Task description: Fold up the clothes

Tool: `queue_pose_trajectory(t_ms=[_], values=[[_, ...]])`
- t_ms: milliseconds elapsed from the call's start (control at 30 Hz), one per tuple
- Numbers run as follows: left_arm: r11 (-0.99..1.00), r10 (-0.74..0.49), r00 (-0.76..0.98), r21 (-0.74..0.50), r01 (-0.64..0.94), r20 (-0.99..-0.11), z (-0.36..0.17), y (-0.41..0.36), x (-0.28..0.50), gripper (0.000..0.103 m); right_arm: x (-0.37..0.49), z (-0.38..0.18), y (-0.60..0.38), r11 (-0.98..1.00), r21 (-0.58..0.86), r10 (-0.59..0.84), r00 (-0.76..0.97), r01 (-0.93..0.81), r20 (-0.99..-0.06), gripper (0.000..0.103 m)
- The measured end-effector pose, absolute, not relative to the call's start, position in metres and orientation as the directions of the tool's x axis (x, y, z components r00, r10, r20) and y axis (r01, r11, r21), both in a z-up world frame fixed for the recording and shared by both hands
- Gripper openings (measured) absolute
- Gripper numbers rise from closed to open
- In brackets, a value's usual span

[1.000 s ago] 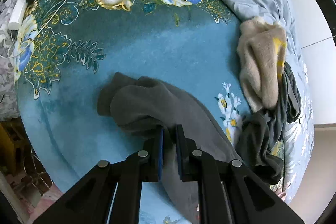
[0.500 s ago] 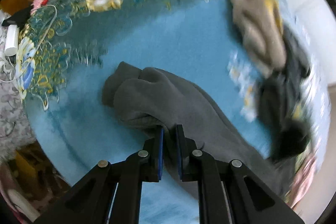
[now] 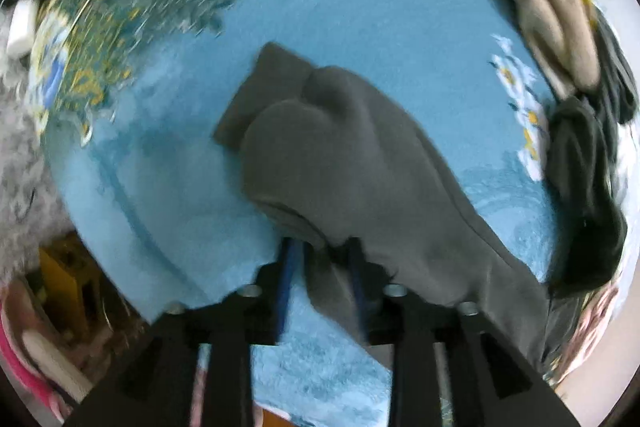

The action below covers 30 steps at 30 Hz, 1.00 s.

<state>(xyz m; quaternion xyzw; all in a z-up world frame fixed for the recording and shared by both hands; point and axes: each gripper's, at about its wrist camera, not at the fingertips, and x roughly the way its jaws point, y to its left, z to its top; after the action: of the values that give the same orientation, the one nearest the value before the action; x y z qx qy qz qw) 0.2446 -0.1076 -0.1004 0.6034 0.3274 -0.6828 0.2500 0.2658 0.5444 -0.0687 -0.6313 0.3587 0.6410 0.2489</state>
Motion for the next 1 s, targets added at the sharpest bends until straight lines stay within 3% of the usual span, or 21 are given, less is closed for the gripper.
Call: queue_pose_trajectory(t_ms=[133, 300, 433, 567, 800, 900, 1000], values=[[-0.617, 0.04, -0.209, -0.189, 0.764, -0.977, -0.084, -0.116, 0.237, 0.034, 0.254, -0.038, 0.554, -0.64, 0.12, -0.081, -0.089, -0.759, -0.993, 0.023], [-0.56, 0.019, -0.284, -0.246, 0.791, -0.958, -0.064, -0.125, 0.227, 0.053, 0.225, 0.003, 0.545, -0.733, 0.151, -0.041, -0.179, -0.663, -0.983, 0.031], [-0.591, 0.109, -0.374, -0.363, 0.72, -0.921, -0.049, -0.098, 0.186, 0.058, 0.196, 0.022, 0.508, -0.791, 0.176, -0.018, -0.266, -0.586, -0.964, 0.047], [-0.684, 0.192, -0.395, -0.412, 0.603, -0.898, -0.042, -0.049, 0.129, 0.058, 0.173, 0.019, 0.478, -0.818, 0.211, -0.051, -0.298, -0.535, -0.953, 0.047], [-0.76, 0.258, -0.315, -0.393, 0.518, -0.913, -0.063, 0.001, 0.069, 0.058, 0.132, -0.01, 0.44, -0.891, 0.236, -0.153, -0.232, -0.388, -0.961, 0.048], [-0.726, 0.293, -0.289, -0.409, 0.553, -0.911, -0.081, 0.002, 0.05, 0.058, 0.122, -0.02, 0.434, -0.912, 0.2, -0.127, -0.218, -0.358, -0.968, 0.047], [-0.676, 0.312, -0.29, -0.426, 0.602, -0.905, -0.098, -0.002, 0.028, 0.06, 0.113, -0.013, 0.425, -0.95, 0.09, -0.004, -0.276, -0.3, -0.961, 0.044]])
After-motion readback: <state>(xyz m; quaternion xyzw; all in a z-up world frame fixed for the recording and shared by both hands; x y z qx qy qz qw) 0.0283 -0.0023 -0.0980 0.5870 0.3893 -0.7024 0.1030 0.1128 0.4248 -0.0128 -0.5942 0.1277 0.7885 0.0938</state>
